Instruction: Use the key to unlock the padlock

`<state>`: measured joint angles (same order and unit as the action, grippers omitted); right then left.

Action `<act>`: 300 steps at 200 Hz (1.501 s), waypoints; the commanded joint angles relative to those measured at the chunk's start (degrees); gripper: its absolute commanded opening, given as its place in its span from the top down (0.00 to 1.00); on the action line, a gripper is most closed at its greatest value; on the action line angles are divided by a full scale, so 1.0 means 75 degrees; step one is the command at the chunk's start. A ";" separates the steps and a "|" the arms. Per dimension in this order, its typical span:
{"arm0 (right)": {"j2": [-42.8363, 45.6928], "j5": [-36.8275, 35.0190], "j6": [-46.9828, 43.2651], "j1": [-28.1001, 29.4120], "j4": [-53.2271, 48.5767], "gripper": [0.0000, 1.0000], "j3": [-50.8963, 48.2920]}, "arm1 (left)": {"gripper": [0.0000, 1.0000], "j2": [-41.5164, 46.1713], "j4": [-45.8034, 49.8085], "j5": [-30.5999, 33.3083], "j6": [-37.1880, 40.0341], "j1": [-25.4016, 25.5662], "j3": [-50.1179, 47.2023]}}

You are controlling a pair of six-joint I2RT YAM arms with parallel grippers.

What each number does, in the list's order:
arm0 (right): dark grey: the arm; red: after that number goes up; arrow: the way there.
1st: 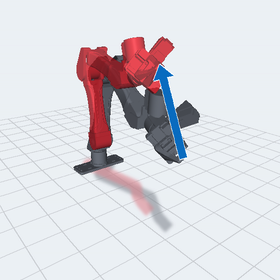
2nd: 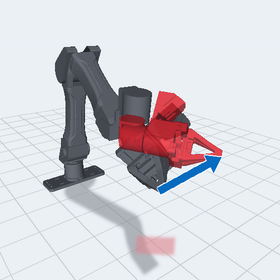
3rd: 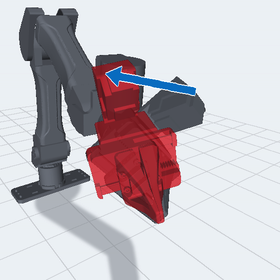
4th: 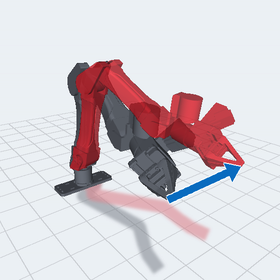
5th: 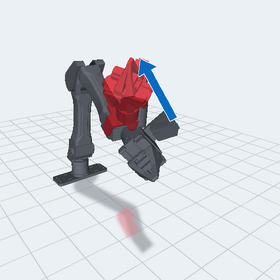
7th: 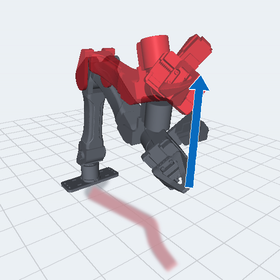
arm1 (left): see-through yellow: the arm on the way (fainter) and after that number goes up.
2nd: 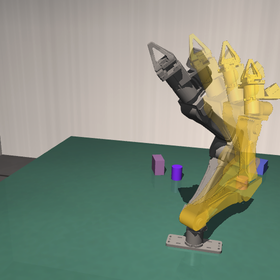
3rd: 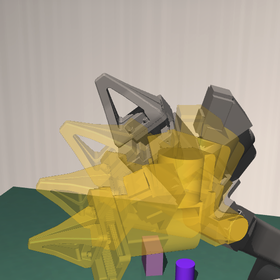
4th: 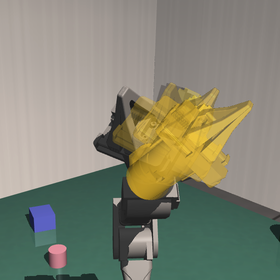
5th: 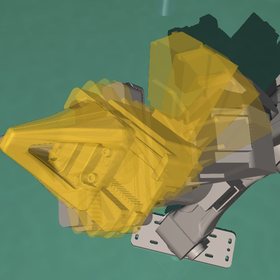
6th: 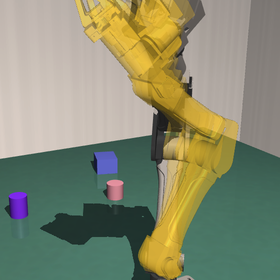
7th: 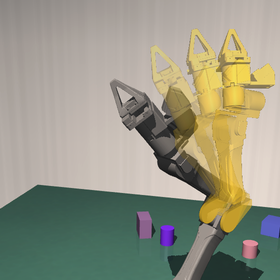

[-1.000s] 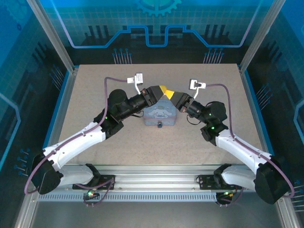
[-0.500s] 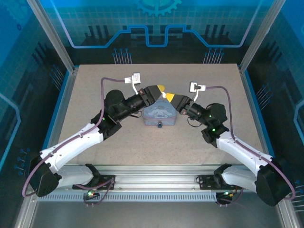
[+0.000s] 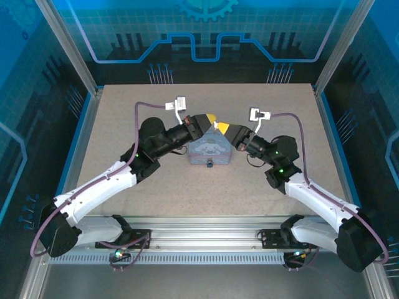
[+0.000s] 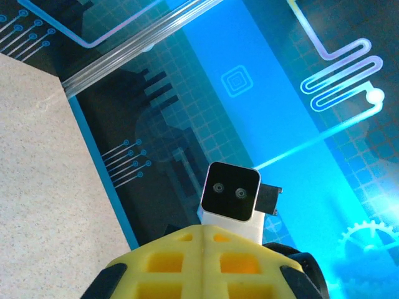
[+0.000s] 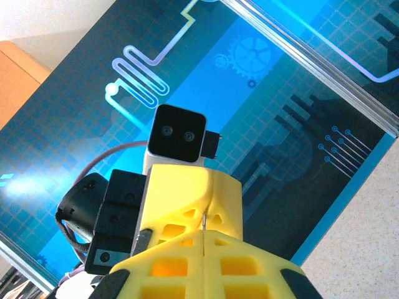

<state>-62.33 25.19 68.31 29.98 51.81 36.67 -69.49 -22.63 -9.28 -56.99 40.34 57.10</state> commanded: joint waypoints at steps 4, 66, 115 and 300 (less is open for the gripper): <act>0.0259 0.0058 -0.0236 -0.0101 -0.0189 0.99 -0.0025 | 1.00 0.0050 0.0095 -0.0095 0.0089 -0.0016 0.0003; 0.0802 -0.0382 -0.0543 -0.0074 -0.0915 0.53 -0.0070 | 1.00 -0.0010 0.0034 0.0064 0.0026 -0.0005 0.0097; 0.0423 -0.0383 -0.0519 0.0153 -0.0696 0.51 0.0090 | 1.00 -0.0085 -0.0145 0.0147 -0.0049 0.0057 0.0015; 0.0119 -0.0640 -0.0355 0.0330 -0.0147 0.62 0.0184 | 1.00 -0.0006 -0.0440 0.0287 -0.0137 0.0072 -0.0330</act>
<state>-61.43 21.41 65.17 31.86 47.66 36.12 -70.08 -23.27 -8.34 -57.14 40.58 55.00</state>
